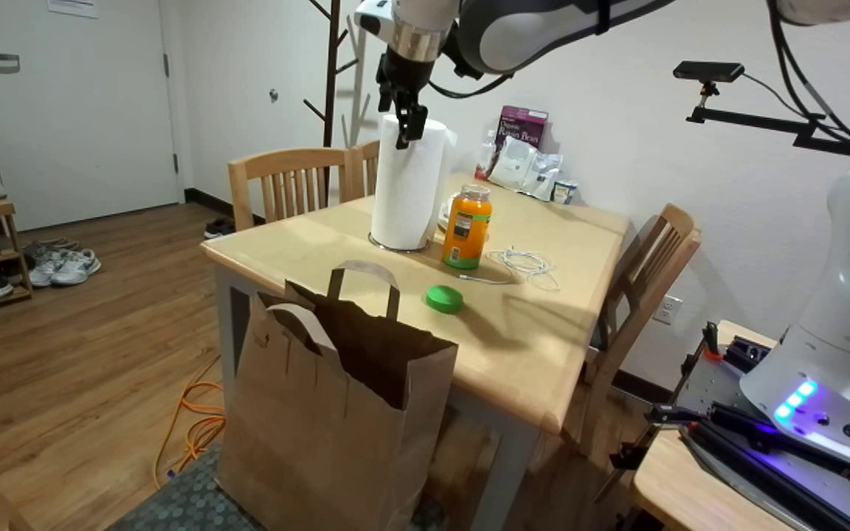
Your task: Put the doll in the bag
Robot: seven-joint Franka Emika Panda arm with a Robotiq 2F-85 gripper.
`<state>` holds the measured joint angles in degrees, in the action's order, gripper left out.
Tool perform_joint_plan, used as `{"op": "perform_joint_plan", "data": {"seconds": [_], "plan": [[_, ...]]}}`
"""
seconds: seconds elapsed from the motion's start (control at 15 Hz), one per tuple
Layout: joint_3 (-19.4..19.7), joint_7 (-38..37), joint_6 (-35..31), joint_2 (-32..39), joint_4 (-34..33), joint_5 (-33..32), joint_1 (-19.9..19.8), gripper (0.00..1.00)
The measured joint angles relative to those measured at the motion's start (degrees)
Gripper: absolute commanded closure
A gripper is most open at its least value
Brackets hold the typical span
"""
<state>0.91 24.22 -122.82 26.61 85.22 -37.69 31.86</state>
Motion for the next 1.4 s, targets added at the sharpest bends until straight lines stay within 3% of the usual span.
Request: {"op": "perform_joint_plan", "data": {"seconds": [0.27, 0.53, 0.8, 1.0, 1.4], "plan": [[-2.4, -3.2, 0.4, 0.7, -0.8, -2.7, -1.6, 0.0], [-3.6, -13.2, 7.2, 1.0, -5.2, -3.2, -2.3, 0.0], [-4.1, -19.3, 13.1, -3.5, -6.8, -1.7, -4.8, 0.0], [-2.1, -24.1, 14.5, -9.6, -2.2, 1.2, -6.4, 0.0], [-2.0, -42.8, 13.1, -18.9, 16.4, 1.5, -12.9, 0.0]]}}
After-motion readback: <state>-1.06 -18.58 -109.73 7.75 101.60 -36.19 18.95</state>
